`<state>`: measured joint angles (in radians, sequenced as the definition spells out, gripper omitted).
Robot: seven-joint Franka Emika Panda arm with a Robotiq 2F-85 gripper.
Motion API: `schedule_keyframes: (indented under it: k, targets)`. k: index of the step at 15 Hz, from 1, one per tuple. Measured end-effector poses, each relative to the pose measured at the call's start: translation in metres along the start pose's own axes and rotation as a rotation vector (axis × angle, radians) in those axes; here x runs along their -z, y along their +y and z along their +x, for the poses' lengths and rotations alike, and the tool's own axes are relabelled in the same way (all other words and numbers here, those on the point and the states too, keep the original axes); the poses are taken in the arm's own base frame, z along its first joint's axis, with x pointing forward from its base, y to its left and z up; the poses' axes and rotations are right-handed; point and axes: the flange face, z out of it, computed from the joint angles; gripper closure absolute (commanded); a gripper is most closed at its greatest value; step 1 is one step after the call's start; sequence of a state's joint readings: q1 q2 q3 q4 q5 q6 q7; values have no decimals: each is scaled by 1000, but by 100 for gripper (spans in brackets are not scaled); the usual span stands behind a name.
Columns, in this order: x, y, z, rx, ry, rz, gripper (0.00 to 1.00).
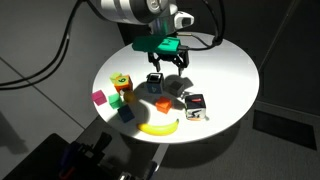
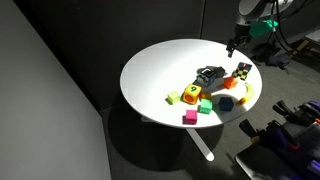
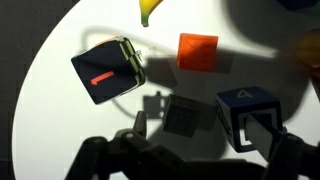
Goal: Pick up the gray block and put it on top of the light green block
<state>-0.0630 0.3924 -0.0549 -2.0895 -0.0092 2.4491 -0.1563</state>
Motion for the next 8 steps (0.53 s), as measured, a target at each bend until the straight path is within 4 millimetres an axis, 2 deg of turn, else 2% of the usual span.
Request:
schedule_keyframes:
  k: [4, 8]
  targets:
    - [-26, 8, 4, -23, -32, -1, 0]
    - [-45, 10, 17, -27, -44, -3, 0]
